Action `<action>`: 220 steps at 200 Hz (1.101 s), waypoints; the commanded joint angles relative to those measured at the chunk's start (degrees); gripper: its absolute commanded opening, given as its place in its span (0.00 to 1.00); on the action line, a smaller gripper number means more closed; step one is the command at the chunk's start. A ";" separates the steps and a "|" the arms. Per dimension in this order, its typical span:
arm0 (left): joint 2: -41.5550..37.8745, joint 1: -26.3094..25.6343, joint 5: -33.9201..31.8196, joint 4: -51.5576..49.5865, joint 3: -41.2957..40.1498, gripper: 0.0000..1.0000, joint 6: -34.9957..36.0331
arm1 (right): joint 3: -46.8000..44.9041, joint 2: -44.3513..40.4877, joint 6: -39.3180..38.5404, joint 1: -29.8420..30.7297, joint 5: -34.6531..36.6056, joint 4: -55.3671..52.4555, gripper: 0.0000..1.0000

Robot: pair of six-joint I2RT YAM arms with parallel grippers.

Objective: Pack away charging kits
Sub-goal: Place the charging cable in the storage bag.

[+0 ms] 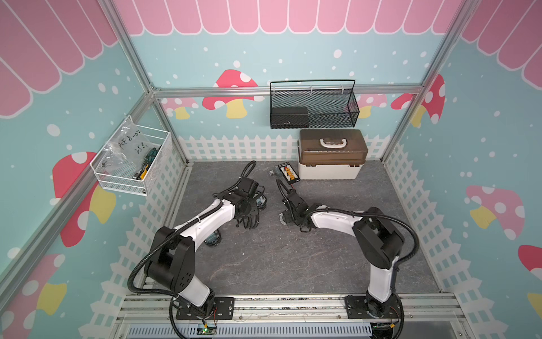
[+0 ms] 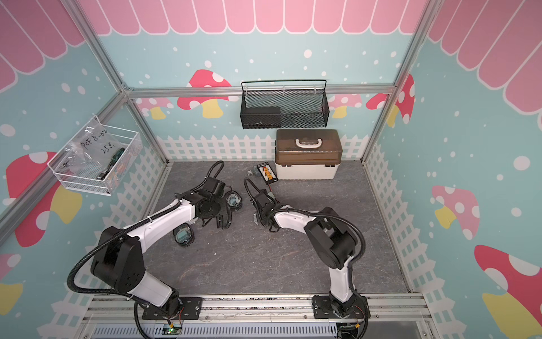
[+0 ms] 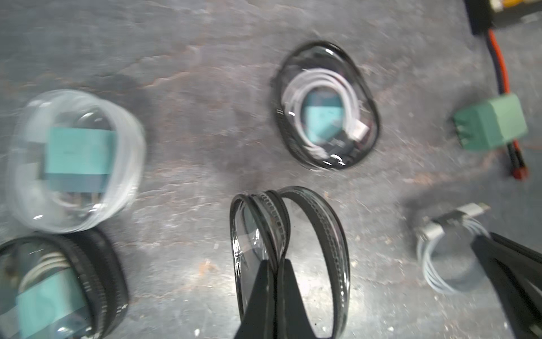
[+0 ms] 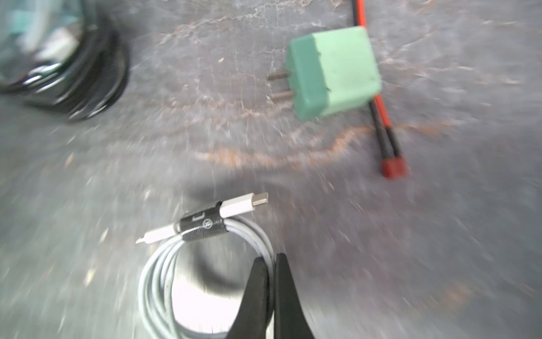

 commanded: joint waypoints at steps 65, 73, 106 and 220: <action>4.39 -12.44 2.99 6.09 3.55 0.00 6.79 | -14.99 -14.19 -12.86 5.91 -10.18 22.91 0.00; 3.98 -12.86 3.66 6.74 3.20 0.00 6.82 | -15.77 -13.89 -12.88 5.94 -10.87 25.14 0.00; 1.99 -13.44 3.94 7.81 1.69 0.00 6.47 | -15.02 -11.00 -13.46 5.89 -8.13 24.58 0.00; -4.60 -13.94 7.65 10.04 -3.38 0.00 6.86 | -15.06 -6.08 -15.69 4.46 -6.98 25.29 0.00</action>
